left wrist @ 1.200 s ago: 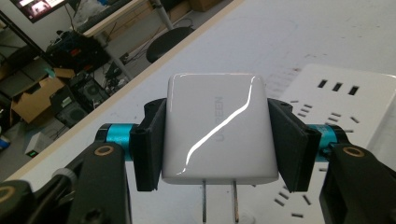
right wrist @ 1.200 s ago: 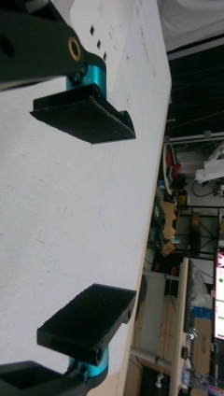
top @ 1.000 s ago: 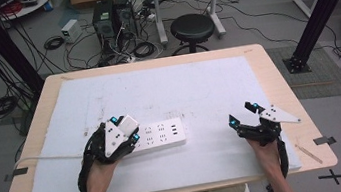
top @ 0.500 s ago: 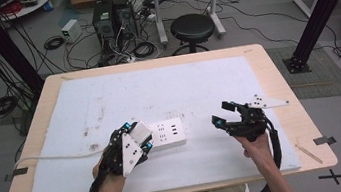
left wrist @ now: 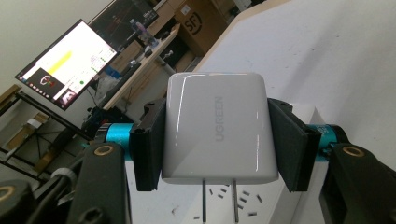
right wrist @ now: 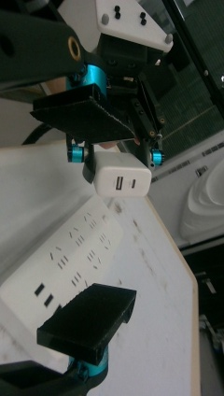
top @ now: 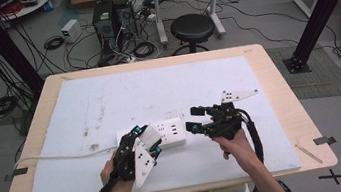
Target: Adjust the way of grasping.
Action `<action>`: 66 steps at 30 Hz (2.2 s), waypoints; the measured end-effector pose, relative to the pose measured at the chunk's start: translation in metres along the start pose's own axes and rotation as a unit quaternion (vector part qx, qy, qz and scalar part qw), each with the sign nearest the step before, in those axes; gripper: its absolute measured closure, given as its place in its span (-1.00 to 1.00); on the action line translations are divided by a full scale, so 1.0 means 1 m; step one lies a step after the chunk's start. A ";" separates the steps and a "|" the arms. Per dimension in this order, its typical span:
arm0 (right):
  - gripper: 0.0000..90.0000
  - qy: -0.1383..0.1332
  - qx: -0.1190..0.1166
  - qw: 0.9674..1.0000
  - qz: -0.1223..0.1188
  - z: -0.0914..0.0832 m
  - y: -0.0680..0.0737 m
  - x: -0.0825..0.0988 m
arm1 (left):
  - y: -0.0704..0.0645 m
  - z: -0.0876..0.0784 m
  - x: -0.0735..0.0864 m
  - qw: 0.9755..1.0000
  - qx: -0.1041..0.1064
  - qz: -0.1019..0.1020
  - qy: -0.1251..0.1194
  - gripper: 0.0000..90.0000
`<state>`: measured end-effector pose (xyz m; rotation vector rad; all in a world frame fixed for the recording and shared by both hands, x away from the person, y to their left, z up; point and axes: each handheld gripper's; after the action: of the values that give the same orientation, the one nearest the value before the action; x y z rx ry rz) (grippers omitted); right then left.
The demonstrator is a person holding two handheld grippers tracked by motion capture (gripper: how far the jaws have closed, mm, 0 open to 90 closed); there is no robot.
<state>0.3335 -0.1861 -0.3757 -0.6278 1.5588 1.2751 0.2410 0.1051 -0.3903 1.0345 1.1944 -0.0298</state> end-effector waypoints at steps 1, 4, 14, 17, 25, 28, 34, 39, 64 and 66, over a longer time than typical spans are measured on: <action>-0.54 0.009 -0.011 1.000 0.009 0.007 0.000 0.003 | -0.002 0.001 -0.001 1.000 -0.001 0.003 -0.003 -0.06; -0.54 0.025 -0.026 0.999 0.020 0.016 0.001 0.008 | -0.006 0.003 -0.003 1.000 -0.001 0.011 -0.012 -0.06; -0.53 0.023 -0.071 0.994 0.078 0.036 0.001 0.016 | -0.014 0.009 -0.008 0.999 0.000 0.025 -0.029 -0.06; -0.53 0.021 -0.073 0.994 0.076 0.039 0.002 0.016 | -0.016 0.010 -0.009 0.999 0.000 0.024 -0.029 -0.06; -0.50 0.027 -0.073 0.993 0.086 0.046 0.003 0.020 | -0.018 0.012 -0.011 0.999 -0.005 0.022 -0.034 -0.06; -0.39 0.027 -0.087 0.992 0.092 0.049 0.003 0.024 | -0.019 0.014 -0.013 0.999 -0.001 0.022 -0.037 -0.06; -0.32 0.031 -0.086 0.992 0.093 0.051 0.003 0.029 | -0.023 0.016 -0.014 0.999 -0.001 0.022 -0.039 -0.06; -0.25 0.030 -0.088 0.991 0.093 0.053 0.003 0.031 | -0.023 0.017 -0.014 0.999 0.001 0.025 -0.038 -0.06; 0.27 0.026 -0.106 0.990 0.090 0.052 0.001 0.033 | -0.023 0.019 -0.017 0.999 0.003 0.032 -0.044 -0.06; 0.29 0.028 -0.105 0.990 0.088 0.052 0.002 0.033 | -0.023 0.018 -0.017 0.998 0.002 0.033 -0.046 -0.06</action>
<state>0.3384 -0.1309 -0.4032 -0.6739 1.5649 1.5817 0.2355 0.0721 -0.3919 1.0645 1.0758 -0.0280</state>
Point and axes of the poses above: each handheld gripper's, and its own axes: z roughly forward along the jaws, x roughly out of its underside, y roughly to its left, and after that the axes turned 15 degrees about -y, right-handed
